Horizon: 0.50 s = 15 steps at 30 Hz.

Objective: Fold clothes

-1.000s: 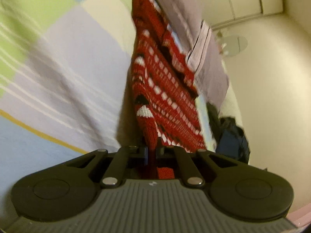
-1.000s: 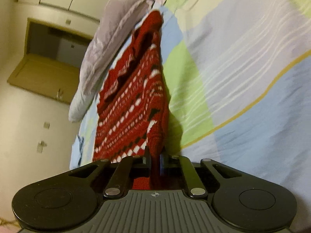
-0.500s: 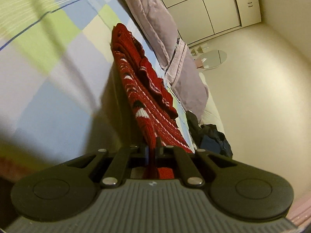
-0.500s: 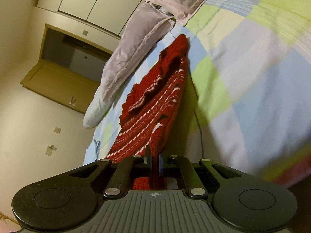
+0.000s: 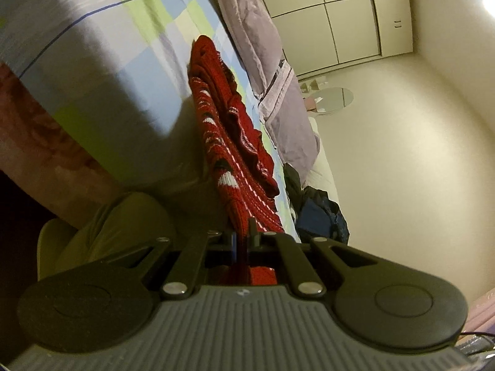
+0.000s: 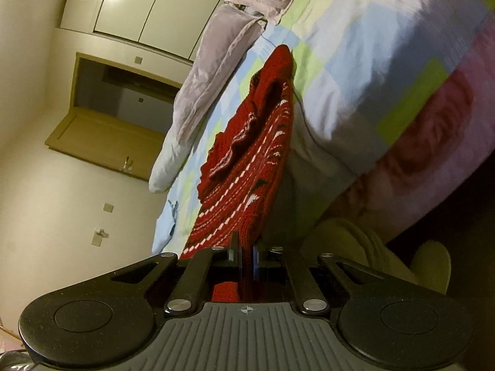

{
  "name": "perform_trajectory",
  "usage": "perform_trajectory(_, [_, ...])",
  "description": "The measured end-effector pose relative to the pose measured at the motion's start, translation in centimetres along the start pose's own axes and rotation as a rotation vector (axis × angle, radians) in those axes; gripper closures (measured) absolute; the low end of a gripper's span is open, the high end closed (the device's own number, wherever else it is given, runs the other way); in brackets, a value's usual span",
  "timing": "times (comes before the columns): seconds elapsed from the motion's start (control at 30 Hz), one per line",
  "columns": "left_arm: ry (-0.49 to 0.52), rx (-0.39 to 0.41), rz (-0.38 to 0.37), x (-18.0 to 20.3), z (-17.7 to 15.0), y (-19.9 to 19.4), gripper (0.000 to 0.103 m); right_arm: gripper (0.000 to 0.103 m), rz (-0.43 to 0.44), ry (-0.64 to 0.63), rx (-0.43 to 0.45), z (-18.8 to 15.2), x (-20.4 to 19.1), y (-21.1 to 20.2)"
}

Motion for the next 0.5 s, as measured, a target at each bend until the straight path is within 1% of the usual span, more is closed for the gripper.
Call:
perform_trajectory(0.13, [-0.008,0.005,-0.020,0.7,1.6,0.4,0.100,0.099,0.004,-0.016,-0.005,2.2,-1.3,0.8])
perform_trajectory(0.23, [-0.005,0.012,-0.031,1.9,4.4,1.5,0.100,0.099,0.007,-0.028,-0.009,3.8,-2.3,1.4])
perform_trajectory(0.3, [-0.010,0.009,-0.037,2.7,7.1,3.0,0.100,0.099,0.011,-0.037,-0.010,5.4,-3.1,2.0])
perform_trajectory(0.37, [-0.014,0.002,-0.045,3.3,10.3,5.2,0.100,0.099,0.022,-0.050,-0.001,8.6,-4.2,3.6])
perform_trajectory(0.5, [-0.007,-0.003,-0.055,4.2,18.4,12.3,0.099,0.099,-0.004,-0.084,0.022,16.4,-6.4,8.8])
Point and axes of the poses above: each gripper's, at about its wrist camera, not at the fingertips, and y roughly the way its jaws point, x to its right, z to its top, the point moved 2 cm from there along y, roughly the way its jaws point, and after that the axes turned 3 degrees about -x, right-handed, at the moved point
